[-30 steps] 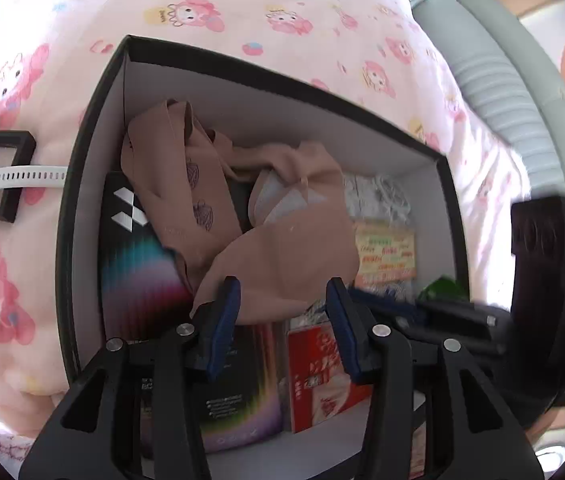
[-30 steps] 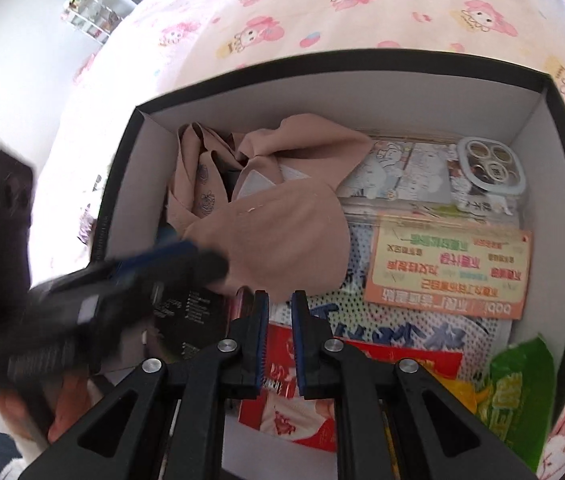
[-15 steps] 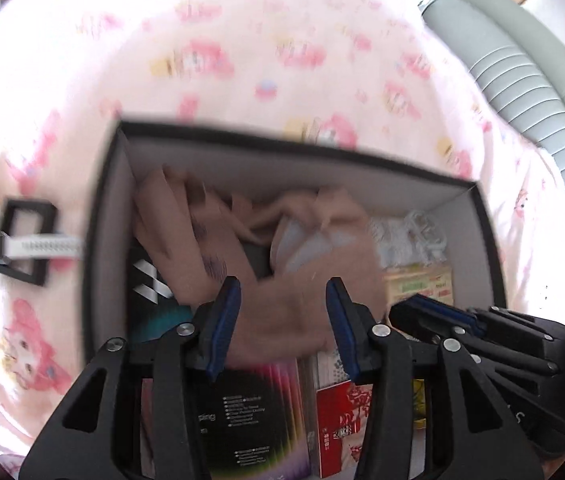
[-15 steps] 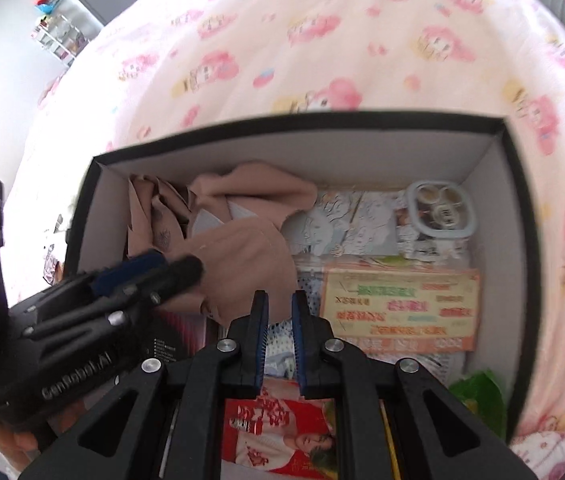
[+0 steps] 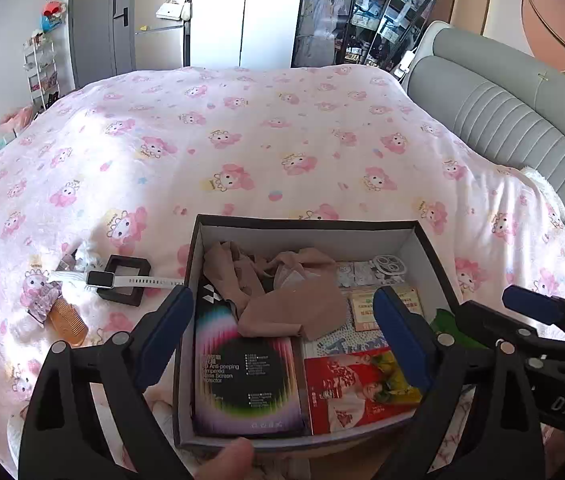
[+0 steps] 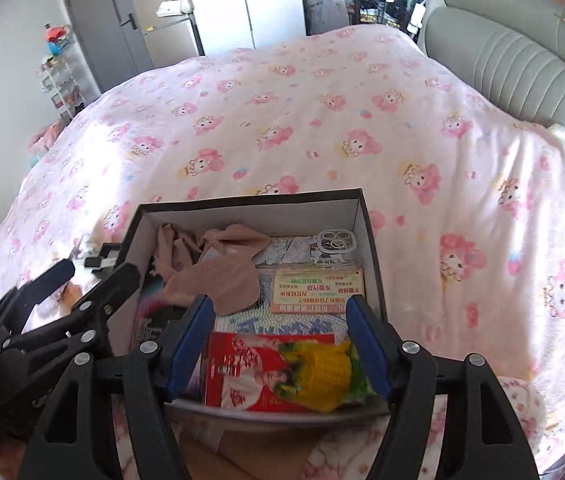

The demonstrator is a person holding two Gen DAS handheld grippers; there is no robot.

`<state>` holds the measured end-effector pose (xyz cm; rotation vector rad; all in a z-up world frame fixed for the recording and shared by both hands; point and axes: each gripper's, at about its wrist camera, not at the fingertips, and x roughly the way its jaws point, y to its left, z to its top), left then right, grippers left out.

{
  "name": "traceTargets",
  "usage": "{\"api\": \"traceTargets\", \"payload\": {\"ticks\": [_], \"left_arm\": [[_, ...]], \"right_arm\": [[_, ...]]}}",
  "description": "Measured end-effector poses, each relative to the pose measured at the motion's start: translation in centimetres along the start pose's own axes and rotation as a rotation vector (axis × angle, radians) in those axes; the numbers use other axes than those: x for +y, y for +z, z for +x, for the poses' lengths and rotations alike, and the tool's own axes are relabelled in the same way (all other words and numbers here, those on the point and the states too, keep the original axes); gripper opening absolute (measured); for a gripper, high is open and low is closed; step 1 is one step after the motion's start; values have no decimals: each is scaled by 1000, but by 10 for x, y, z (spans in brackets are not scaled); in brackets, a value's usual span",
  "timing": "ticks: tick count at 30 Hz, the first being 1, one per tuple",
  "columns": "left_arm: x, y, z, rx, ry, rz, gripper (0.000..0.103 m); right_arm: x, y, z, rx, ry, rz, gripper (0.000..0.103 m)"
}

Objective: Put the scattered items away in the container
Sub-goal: 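Withdraw both tools up and away from the box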

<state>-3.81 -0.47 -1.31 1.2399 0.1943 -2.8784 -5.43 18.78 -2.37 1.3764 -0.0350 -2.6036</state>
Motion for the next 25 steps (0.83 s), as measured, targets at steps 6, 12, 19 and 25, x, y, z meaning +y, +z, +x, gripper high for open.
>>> {"api": "traceTargets", "payload": {"ticks": [6, 12, 19, 25], "left_arm": [[-8, -6, -38, -60, -38, 13, 97], [-5, -10, -71, -102, -65, 4, 101], [-15, -16, -87, -134, -58, 31, 102], [-20, -25, -90, -137, -54, 52, 102]], "right_arm": [[7, -17, -60, -133, 39, -72, 69], [-2, -35, -69, -151, -2, -57, 69], [-4, -50, -76, -147, 22, -38, 69], [-2, -54, -82, -154, -31, -58, 69]]}}
